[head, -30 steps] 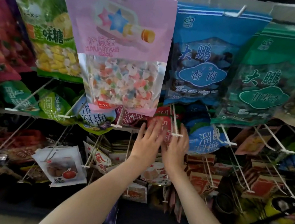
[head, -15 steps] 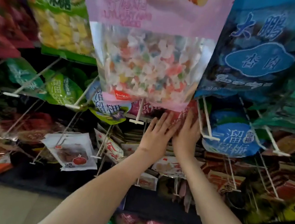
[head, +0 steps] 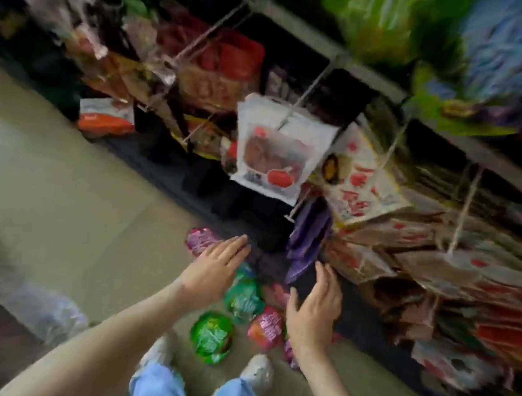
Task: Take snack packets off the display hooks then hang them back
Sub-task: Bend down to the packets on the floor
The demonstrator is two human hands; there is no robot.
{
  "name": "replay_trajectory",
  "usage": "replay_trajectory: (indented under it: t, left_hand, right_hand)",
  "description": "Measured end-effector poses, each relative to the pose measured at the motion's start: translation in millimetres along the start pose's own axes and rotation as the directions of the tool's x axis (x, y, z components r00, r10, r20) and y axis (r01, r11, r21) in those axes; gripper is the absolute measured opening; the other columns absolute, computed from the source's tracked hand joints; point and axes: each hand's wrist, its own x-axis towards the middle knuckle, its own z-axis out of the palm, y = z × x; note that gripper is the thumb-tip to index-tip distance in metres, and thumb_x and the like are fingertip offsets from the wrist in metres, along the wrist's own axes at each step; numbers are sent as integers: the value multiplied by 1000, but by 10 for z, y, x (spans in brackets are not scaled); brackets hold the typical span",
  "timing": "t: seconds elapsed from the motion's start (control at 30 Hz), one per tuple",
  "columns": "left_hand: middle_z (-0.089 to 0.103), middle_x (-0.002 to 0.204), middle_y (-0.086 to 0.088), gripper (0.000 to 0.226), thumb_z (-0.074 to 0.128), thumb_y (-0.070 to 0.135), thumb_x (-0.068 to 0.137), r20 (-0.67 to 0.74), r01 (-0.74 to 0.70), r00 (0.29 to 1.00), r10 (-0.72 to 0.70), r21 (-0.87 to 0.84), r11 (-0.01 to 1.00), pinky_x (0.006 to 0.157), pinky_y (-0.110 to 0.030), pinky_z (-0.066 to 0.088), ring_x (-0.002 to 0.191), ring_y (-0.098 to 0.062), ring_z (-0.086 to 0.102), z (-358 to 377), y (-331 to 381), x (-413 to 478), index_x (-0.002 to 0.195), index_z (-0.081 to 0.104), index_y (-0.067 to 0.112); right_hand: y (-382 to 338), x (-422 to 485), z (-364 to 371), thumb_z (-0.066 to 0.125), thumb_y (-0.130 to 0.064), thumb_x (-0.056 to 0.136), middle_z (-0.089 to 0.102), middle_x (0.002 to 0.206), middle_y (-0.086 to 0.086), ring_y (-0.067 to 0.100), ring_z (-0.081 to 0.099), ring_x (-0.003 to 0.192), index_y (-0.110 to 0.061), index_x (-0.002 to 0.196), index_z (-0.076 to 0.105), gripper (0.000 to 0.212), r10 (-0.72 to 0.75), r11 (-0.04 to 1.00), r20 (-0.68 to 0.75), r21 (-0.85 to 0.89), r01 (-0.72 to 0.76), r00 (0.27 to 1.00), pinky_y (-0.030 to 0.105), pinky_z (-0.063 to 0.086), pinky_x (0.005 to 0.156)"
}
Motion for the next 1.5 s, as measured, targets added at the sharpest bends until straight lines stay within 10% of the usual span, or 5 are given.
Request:
replay_trajectory:
  t: [0.8, 0.93, 1.13, 1.27, 1.5]
  left_hand:
    - [58, 124, -23, 56, 36, 25, 76, 277, 172, 953, -120, -173, 970, 84, -44, 52, 106, -37, 61, 5610, -1490, -1603, 127, 59, 23]
    - [56, 126, -25, 54, 41, 25, 78, 284, 258, 940, -190, -226, 939, 82, -46, 52, 107, -40, 60, 5411, -1464, -1533, 129, 57, 23]
    - [42, 140, -13, 81, 53, 34, 93, 409, 546, 834, -371, -512, 663, 105, -40, 35, 126, -32, 42, 4196, -1557, -1346, 148, -6, 29]
    - [64, 112, 3, 54, 63, 37, 87, 502, 654, 733, -459, -705, 274, 82, -25, 52, 91, -11, 63, 2751, -1667, -1102, 134, 43, 21]
    - [71, 87, 4, 15, 69, 33, 83, 401, 555, 804, -438, -771, 313, 77, -28, 54, 82, -15, 68, -114, -1489, -1052, 93, 65, 23]
  right_hand:
    - [1635, -1973, 5603, 76, -44, 70, 45, 139, 12, 30, 38, 129, -19, 139, 28, 88, 384, 917, 814, -391, -77, 435, 39, 30, 104]
    - [1431, -1814, 5517, 72, -24, 77, 67, 84, 8, 26, 62, 85, -20, 83, 62, 12, 311, 934, 862, -198, -298, 400, 33, 46, 68]
    - [580, -1272, 4511, 67, -8, 82, 69, 82, 5, 25, 66, 80, -21, 74, 62, 16, 198, 810, 851, 136, -570, 486, 43, 53, 78]
    - [-162, -757, 3378, 65, -4, 83, 70, 86, 2, 19, 67, 80, -23, 78, 64, 20, 153, 752, 821, 264, -604, 550, 38, 53, 80]
    - [-1536, -167, 1067, 69, -8, 81, 67, 84, -5, 3, 61, 78, -20, 91, 61, 17, 48, 851, 656, 368, -374, 753, 31, 49, 79]
